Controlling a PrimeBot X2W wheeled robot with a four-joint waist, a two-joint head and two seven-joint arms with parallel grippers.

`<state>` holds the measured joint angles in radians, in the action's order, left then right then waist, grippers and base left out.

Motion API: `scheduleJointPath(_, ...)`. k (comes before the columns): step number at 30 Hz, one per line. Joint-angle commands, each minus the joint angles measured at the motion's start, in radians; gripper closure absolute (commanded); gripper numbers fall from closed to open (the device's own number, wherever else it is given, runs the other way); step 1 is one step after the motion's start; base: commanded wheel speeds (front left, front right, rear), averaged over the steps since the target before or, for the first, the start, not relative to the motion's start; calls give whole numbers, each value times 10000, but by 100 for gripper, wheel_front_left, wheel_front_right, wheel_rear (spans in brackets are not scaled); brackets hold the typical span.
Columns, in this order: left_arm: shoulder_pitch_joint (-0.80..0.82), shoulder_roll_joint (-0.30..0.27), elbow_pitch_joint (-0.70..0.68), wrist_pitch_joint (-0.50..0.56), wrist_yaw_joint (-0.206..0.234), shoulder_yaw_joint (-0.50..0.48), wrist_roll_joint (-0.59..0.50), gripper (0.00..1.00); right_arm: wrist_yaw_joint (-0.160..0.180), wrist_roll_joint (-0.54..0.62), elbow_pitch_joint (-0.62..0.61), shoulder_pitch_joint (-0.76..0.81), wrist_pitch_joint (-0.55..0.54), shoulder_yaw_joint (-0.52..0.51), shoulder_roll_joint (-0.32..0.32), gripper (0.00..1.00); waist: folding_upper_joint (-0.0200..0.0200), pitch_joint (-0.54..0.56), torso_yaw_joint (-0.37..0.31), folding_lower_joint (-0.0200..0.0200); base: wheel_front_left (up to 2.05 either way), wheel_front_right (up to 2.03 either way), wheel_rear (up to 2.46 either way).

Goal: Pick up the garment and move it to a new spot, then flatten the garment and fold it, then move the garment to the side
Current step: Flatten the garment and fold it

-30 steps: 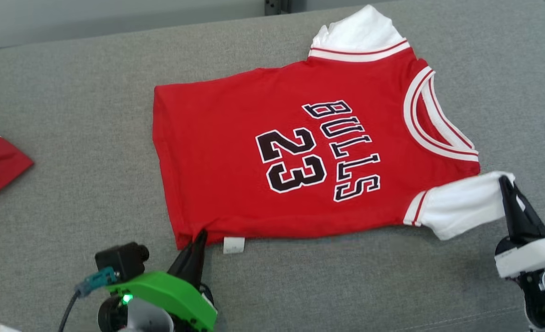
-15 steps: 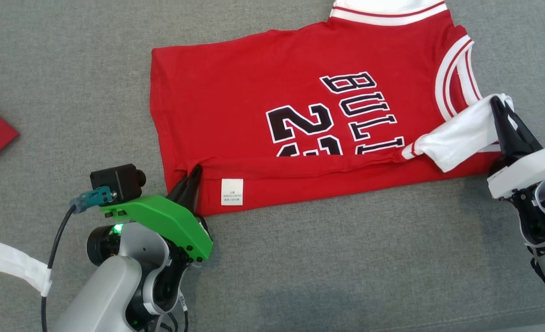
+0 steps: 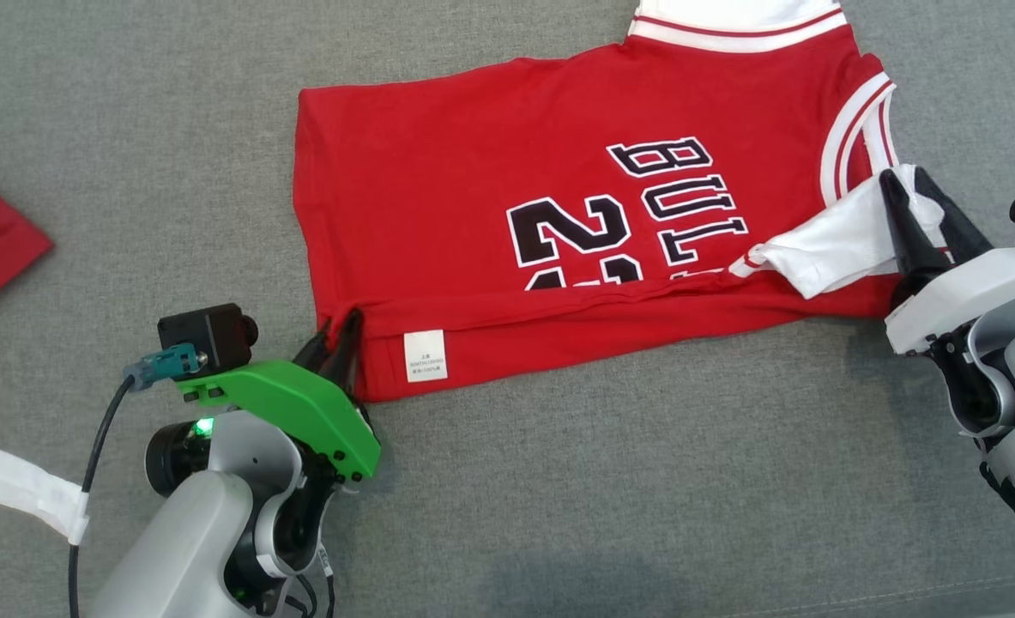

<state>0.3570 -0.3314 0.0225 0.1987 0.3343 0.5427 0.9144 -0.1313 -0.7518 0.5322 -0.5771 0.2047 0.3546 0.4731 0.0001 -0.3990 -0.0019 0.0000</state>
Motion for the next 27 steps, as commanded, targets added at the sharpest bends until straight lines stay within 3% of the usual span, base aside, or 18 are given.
scheduleJointPath(1, -108, -90, 0, -144, 26, -97, -29, 0, 11, 63, -24, -66, 153, 60, 148, 0, -1, 128, -56, 0, 0, 0, 0)
scheduleJointPath(7, -937, -621, -676, -606, 338, -154, -439, 0, 11, 345, -972, 809, 343, 2, 1121, 0, -1, 420, -282, 0, 0, 0, 0)
scheduleJointPath(14, -1854, -1077, -1333, -156, 543, 328, -570, 0, 12, 445, -2264, 2211, -1020, 144, 2114, 0, -1, -185, -390, 0, 0, 0, 0)
scheduleJointPath(21, -1277, -847, -610, 140, 320, 526, -539, 0, 12, 742, -1982, 2012, -1909, -138, 1783, 0, -1, -569, -294, 0, 0, 0, 0)
scheduleJointPath(25, -1051, -479, -186, 340, -156, 738, -139, 0, 3, 414, -2051, 1921, -2408, 172, 1581, 0, -1, -619, -197, 0, 0, 0, 0)
scheduleJointPath(26, -989, -420, -106, 342, -346, 798, -59, 60, 3, 285, -2120, 1915, -2459, 257, 1564, 0, -1, -601, -178, 0, 0, 0, 0)
scheduleJointPath(27, -979, -289, -39, 333, -495, 817, 100, 100, 2, 119, -2234, 1931, -2494, 350, 1590, 0, -1, -574, -158, 0, 0, 0, 0)
